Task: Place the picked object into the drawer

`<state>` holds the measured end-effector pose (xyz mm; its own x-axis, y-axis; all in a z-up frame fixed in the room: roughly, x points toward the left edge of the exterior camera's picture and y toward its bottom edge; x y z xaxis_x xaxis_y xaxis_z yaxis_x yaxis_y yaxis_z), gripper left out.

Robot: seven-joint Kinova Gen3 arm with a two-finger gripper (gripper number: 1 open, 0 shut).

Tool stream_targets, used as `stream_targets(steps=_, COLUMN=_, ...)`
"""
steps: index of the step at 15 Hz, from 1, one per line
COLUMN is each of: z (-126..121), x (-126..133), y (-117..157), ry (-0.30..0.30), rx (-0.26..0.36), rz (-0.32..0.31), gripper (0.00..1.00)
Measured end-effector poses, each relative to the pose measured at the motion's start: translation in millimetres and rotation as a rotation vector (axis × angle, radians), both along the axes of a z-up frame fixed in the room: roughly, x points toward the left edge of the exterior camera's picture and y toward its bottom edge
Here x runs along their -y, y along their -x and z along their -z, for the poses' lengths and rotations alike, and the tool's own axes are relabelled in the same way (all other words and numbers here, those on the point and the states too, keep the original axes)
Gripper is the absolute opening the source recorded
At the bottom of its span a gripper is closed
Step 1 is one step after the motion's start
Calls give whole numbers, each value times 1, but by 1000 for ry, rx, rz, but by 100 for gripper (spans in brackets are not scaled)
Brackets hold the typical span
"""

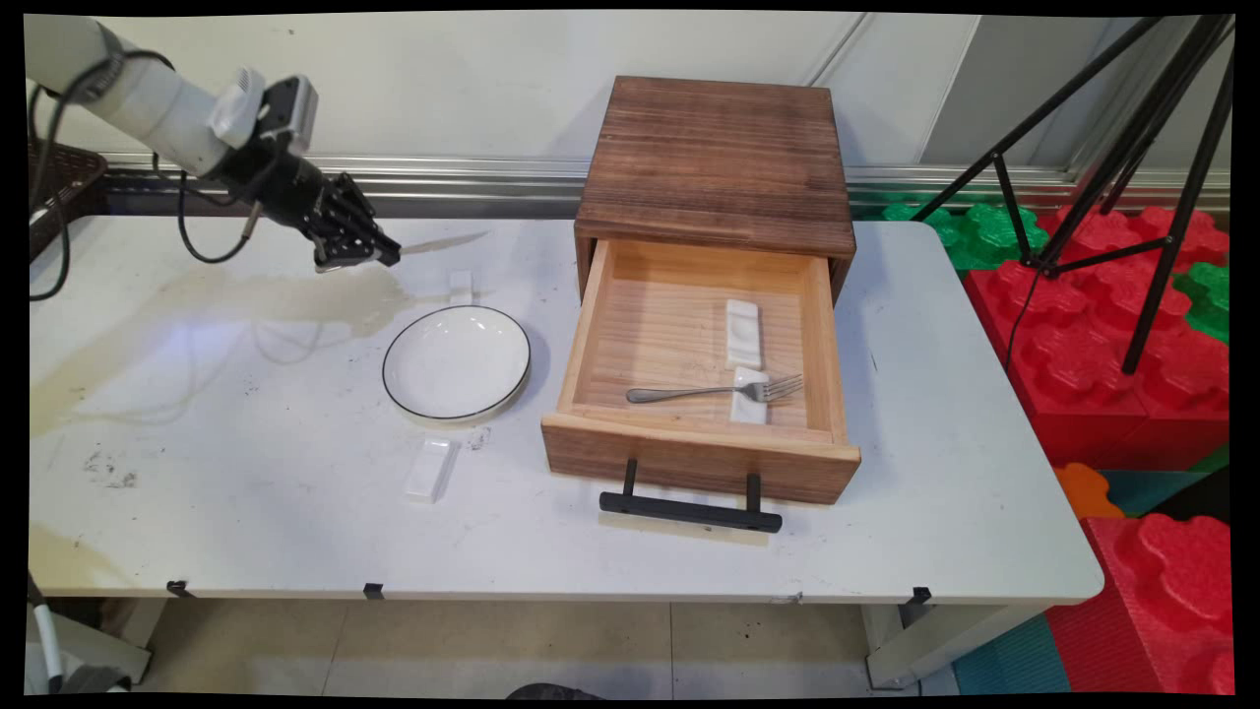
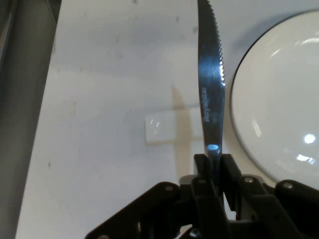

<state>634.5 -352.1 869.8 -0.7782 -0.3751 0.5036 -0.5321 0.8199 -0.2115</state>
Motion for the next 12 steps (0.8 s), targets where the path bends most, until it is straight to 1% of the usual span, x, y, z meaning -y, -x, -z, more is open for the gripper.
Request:
stream_targets(steps=3, z=-25, x=-9, y=11, ry=17, rx=-30, rz=12, gripper=0)
stream_targets(steps=7, z=-54, x=-19, y=33, ry=40, rx=-69, rz=30, gripper=0)
stream_targets(steps=9, z=-62, x=-20, y=45, ry=47, rx=-83, rz=40, gripper=0)
stream_targets(steps=12, z=-73, x=-19, y=70, ry=62, rx=-106, rz=59, gripper=0)
